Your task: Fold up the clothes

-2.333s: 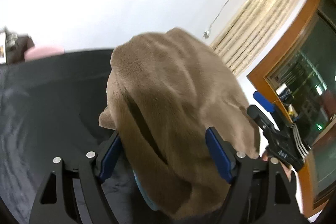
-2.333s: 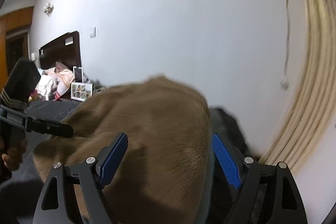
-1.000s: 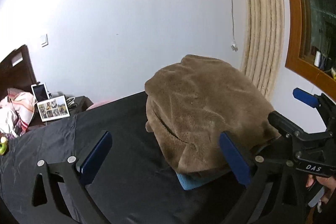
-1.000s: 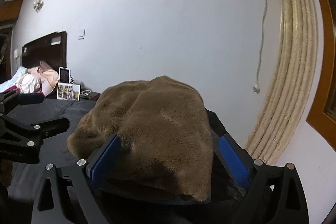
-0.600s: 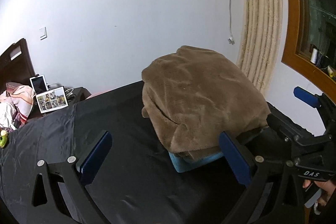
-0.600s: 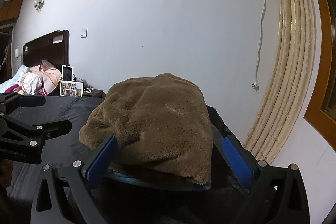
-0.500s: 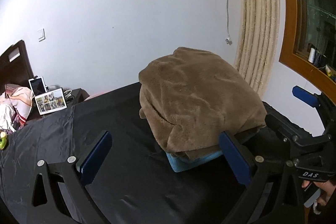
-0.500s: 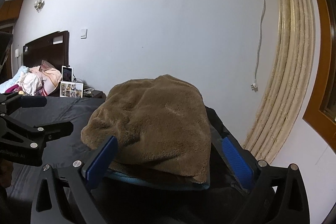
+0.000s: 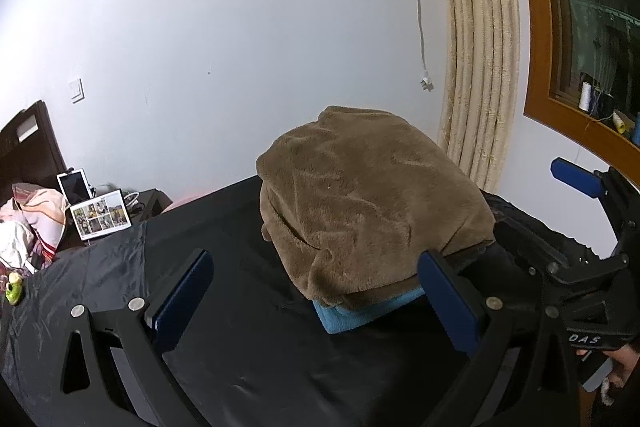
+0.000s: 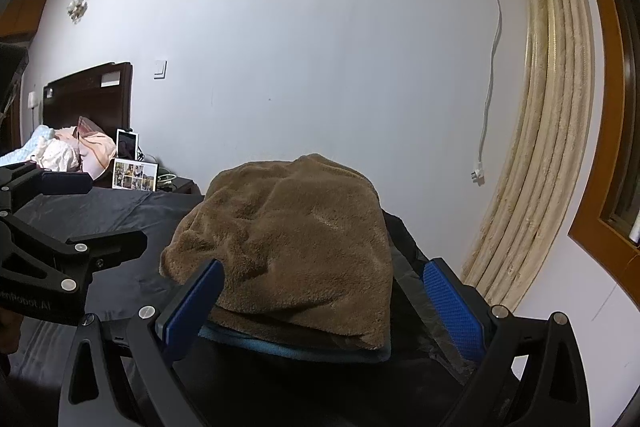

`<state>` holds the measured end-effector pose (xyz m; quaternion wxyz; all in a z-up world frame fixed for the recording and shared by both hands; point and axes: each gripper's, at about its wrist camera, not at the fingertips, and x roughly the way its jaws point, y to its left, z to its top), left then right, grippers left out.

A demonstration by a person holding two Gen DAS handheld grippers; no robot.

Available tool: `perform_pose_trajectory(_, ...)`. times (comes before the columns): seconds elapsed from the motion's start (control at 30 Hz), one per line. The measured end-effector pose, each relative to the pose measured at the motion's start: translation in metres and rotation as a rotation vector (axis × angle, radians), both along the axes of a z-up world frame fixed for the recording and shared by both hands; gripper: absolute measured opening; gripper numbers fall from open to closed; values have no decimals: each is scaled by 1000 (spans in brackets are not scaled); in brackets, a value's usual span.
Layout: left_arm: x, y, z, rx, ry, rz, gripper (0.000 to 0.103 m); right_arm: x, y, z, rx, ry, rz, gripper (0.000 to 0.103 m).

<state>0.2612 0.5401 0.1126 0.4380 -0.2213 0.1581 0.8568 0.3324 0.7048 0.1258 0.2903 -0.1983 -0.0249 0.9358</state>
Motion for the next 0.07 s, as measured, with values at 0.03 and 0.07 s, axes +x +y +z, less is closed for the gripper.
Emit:
perform_pose_trajectory(0.03, 1, 0, 0, 4, 5, -4, 102, 1, 0, 0, -1, 1, 0, 101)
perform_pose_trajectory(0.07, 2, 0, 0, 11, 14, -6, 102, 1, 1, 0, -3, 1, 0, 101)
